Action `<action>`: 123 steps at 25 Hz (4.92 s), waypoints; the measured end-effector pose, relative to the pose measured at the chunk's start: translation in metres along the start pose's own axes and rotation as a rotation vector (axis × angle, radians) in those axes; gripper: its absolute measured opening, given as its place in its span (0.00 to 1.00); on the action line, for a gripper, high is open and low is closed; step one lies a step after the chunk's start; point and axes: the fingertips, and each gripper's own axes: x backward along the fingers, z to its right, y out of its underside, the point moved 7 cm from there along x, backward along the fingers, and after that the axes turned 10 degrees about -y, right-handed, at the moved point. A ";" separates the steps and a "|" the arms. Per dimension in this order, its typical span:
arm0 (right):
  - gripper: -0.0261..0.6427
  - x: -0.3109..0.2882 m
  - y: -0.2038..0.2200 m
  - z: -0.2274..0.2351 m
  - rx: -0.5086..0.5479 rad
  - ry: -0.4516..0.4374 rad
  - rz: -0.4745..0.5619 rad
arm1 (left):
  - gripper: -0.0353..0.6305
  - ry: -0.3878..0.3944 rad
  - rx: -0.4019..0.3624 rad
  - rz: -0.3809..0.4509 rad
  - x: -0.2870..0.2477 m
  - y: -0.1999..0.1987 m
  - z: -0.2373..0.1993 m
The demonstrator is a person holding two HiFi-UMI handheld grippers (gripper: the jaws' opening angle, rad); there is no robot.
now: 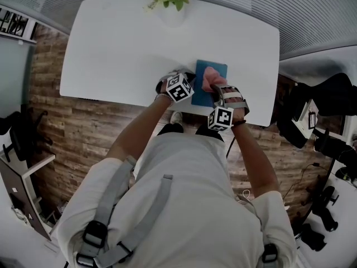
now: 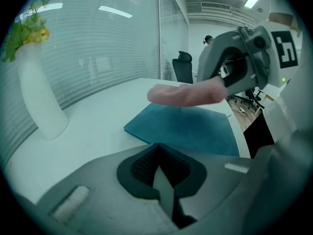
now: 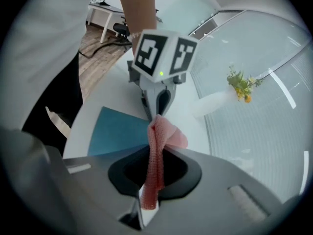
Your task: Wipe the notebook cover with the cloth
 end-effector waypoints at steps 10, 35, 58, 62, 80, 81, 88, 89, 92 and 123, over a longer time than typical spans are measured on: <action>0.08 -0.060 0.033 0.056 0.081 0.015 -0.105 | 0.05 -0.001 0.000 -0.001 0.000 0.000 0.000; 0.04 -0.092 0.038 0.043 0.125 -0.081 -0.188 | 0.05 0.000 0.003 -0.007 0.000 0.000 0.000; 0.04 -0.080 0.031 0.018 0.108 -0.099 -0.174 | 0.05 0.005 0.008 -0.012 -0.002 0.001 -0.001; 0.04 -0.077 0.029 0.012 0.107 -0.108 -0.165 | 0.05 0.004 0.007 -0.012 -0.002 0.001 -0.001; 0.04 -0.066 0.024 -0.005 0.095 -0.111 -0.144 | 0.05 0.006 0.011 -0.012 -0.002 0.001 -0.001; 0.04 -0.066 0.024 -0.006 0.094 -0.112 -0.142 | 0.05 0.006 0.011 -0.012 -0.002 0.001 -0.001; 0.04 -0.064 0.023 -0.009 0.087 -0.127 -0.133 | 0.05 0.005 0.011 -0.010 -0.002 0.001 -0.001; 0.04 -0.064 0.023 -0.009 0.087 -0.128 -0.134 | 0.05 0.006 0.011 -0.010 -0.002 0.001 -0.001; 0.04 -0.063 0.022 -0.011 0.089 -0.132 -0.135 | 0.05 0.005 0.011 -0.011 -0.002 0.001 -0.001; 0.04 -0.041 0.008 -0.043 0.041 -0.180 -0.059 | 0.05 -0.001 0.010 -0.009 -0.002 0.001 0.000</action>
